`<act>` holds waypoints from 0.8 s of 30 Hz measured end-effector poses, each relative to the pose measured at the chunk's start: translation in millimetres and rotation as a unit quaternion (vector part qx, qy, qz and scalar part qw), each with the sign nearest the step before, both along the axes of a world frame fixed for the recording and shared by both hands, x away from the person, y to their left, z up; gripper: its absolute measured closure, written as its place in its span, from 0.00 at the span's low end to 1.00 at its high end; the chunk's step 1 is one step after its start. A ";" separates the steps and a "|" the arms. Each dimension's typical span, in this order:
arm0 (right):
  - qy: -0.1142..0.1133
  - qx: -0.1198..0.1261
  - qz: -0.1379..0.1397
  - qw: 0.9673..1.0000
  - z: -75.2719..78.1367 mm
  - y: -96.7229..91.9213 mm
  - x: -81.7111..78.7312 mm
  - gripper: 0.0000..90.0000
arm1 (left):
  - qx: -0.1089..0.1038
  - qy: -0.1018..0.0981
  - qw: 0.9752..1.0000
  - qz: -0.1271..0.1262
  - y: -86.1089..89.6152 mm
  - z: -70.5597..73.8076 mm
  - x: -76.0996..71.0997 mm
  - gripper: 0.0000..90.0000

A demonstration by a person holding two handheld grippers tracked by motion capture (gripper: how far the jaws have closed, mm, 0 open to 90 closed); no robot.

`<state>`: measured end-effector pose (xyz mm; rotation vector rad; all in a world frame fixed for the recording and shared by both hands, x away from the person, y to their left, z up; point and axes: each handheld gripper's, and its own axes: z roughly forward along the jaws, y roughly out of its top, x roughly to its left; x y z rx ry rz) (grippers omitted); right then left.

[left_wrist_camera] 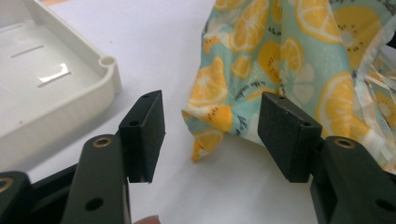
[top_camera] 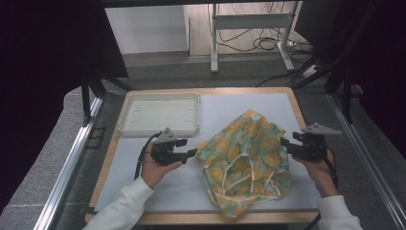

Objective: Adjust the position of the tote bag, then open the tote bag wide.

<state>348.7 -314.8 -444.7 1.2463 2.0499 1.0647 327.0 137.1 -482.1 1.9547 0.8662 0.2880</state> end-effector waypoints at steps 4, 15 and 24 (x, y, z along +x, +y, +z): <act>0.005 0.000 0.011 1.000 -5.2 0.9 -14.5 0.48 | 0.001 0.001 1.000 -0.009 -3.5 -0.2 -2.9 0.46; 0.010 -0.005 0.036 0.999 -14.9 8.6 -47.1 0.46 | 0.018 -0.004 1.000 -0.021 -11.7 -3.3 -7.4 0.45; 0.019 -0.014 0.057 0.998 -27.7 8.7 -72.7 0.45 | 0.018 -0.006 1.000 -0.019 -12.2 -3.7 -12.4 0.44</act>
